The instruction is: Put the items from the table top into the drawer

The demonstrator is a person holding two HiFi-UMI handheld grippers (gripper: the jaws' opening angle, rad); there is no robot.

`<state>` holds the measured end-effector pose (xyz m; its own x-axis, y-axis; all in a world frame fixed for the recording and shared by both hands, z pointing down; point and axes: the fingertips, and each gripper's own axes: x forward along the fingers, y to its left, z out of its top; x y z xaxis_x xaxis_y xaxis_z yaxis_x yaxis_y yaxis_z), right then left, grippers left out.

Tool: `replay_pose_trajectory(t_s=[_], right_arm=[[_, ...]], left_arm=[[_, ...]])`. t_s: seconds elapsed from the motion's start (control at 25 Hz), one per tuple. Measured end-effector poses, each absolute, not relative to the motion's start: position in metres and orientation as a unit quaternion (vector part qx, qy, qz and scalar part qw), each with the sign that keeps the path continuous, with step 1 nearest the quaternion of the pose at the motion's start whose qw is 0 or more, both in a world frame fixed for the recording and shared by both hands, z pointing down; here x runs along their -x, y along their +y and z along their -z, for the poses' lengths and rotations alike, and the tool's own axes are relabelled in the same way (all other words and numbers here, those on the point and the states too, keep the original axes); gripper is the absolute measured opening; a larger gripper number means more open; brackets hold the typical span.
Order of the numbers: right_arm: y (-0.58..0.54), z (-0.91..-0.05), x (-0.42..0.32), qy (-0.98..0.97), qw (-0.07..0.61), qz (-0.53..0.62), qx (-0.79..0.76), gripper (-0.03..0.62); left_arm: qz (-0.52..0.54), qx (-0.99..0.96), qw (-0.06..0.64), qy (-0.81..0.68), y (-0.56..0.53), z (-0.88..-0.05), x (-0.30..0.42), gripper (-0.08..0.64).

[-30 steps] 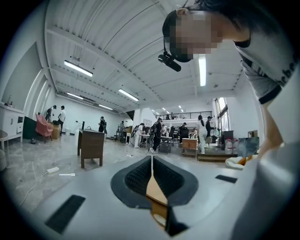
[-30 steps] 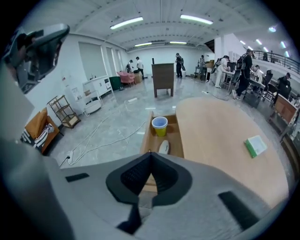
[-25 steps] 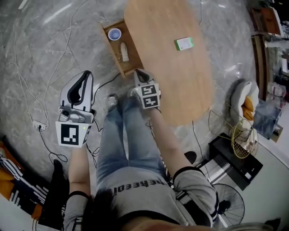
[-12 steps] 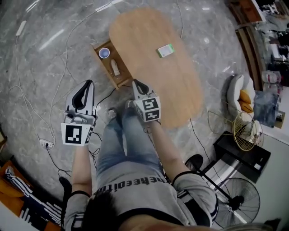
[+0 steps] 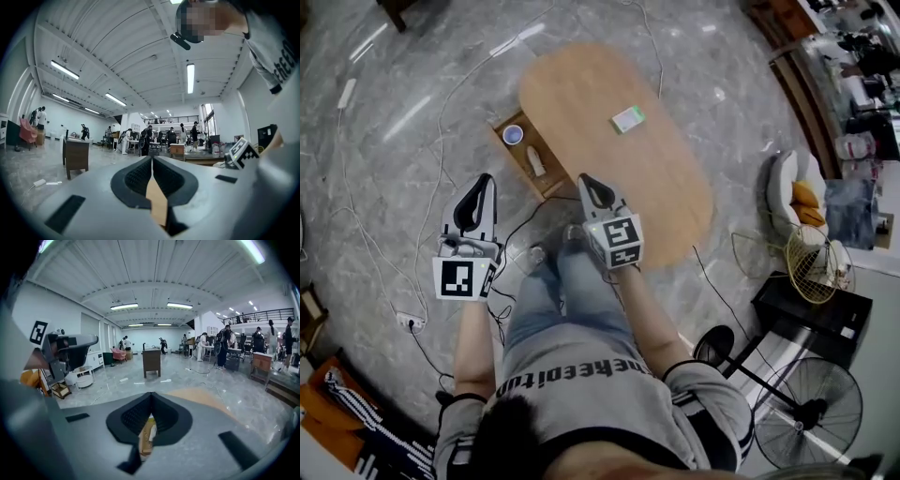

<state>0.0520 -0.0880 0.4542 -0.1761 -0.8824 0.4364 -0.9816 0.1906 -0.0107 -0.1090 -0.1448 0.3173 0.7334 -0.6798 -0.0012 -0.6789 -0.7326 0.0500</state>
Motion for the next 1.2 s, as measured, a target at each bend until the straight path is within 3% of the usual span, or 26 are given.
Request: replay_pose_trajectory(t_s=[1.2], right_arm=[[0.002, -0.251, -0.086, -0.768, 0.041, -0.003, -0.639, 0.000]], left_arm=[[0.087, -0.901, -0.037, -0.424, -0.053, -0.178, 0.108, 0.014]])
